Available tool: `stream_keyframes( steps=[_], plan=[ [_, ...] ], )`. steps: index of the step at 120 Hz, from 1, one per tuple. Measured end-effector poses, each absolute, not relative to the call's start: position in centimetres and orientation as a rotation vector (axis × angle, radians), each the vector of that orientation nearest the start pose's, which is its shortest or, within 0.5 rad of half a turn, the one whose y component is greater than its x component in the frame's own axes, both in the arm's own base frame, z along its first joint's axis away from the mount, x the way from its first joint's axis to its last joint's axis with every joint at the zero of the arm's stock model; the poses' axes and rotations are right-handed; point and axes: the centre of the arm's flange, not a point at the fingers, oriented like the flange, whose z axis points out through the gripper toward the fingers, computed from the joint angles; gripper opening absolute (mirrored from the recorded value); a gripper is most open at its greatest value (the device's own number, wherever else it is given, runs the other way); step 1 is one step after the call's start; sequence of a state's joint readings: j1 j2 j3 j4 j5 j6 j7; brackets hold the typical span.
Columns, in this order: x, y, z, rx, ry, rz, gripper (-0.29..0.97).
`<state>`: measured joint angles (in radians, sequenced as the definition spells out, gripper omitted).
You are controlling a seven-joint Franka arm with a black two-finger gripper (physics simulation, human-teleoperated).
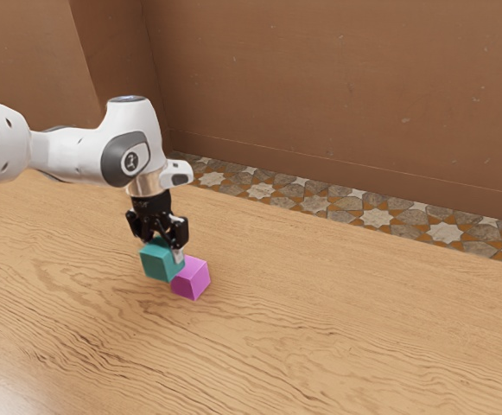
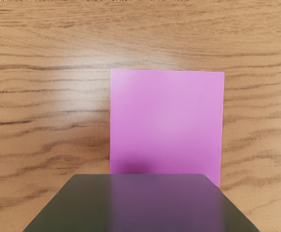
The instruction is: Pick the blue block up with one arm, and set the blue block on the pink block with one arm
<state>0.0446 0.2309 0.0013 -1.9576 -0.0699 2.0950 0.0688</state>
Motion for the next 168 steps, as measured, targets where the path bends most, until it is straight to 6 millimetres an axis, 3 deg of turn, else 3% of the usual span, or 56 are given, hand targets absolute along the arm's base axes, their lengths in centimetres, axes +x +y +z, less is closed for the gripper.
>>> stream_keyframes(
  steps=[23, 92, 168],
  plan=[
    [60.9, 2.5, 35.1, -3.201, 0.004, 0.156, 0.37],
    [62.6, 1.5, 34.8, -3.198, 0.106, 0.021, 0.36],
    [62.4, 1.0, 34.4, -3.207, -0.028, 0.016, 0.36]
  ],
)
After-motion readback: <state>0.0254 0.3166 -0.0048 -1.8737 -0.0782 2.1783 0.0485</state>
